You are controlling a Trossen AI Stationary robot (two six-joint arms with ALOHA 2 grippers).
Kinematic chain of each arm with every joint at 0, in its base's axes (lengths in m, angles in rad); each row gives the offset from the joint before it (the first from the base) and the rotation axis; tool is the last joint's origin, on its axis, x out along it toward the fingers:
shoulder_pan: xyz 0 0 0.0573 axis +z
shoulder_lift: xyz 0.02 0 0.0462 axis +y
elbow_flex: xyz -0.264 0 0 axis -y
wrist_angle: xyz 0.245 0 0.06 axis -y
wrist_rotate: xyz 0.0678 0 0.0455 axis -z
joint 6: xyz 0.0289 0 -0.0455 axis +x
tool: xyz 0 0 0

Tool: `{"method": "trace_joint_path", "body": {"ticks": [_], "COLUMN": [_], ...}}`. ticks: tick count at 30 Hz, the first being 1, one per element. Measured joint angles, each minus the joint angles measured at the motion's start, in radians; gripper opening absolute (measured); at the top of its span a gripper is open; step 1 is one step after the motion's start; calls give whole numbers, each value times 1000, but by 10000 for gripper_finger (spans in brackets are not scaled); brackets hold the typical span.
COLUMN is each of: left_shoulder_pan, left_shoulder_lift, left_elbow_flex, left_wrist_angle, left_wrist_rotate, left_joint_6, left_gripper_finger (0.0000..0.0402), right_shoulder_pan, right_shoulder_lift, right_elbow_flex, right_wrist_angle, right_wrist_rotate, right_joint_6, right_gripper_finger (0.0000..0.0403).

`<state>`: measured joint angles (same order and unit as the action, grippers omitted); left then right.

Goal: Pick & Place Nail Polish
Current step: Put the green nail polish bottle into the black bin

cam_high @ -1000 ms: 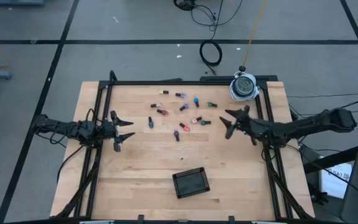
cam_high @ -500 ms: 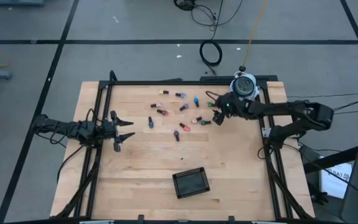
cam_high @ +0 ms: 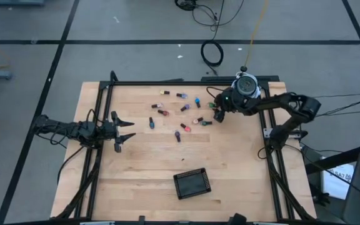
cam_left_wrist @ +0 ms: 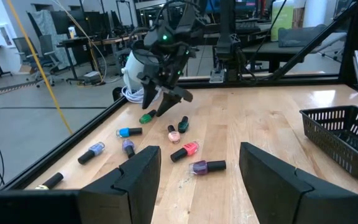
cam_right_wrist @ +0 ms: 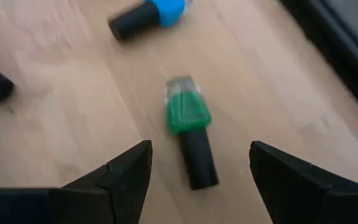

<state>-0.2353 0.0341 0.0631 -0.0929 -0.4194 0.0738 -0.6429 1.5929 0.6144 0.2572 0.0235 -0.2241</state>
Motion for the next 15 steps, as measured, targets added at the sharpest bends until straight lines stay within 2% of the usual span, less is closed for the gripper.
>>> {"method": "trace_joint_path", "body": {"ticks": [6,15], "left_shoulder_pan": [0,0], "left_shoulder_lift": [0,0], "left_elbow_flex": [0,0], "left_wrist_angle": [0,0], "left_wrist_rotate": [0,0], "left_joint_6": [0,0], "left_gripper_finger": [214,214], "right_shoulder_pan": [-5,4], "right_shoulder_lift": [42,44], "right_elbow_flex": [3,4], "right_wrist_angle": [20,-42], "right_wrist_rotate": [-37,-80], "right_joint_6": [-2,57], "right_gripper_finger": [253,251]}}
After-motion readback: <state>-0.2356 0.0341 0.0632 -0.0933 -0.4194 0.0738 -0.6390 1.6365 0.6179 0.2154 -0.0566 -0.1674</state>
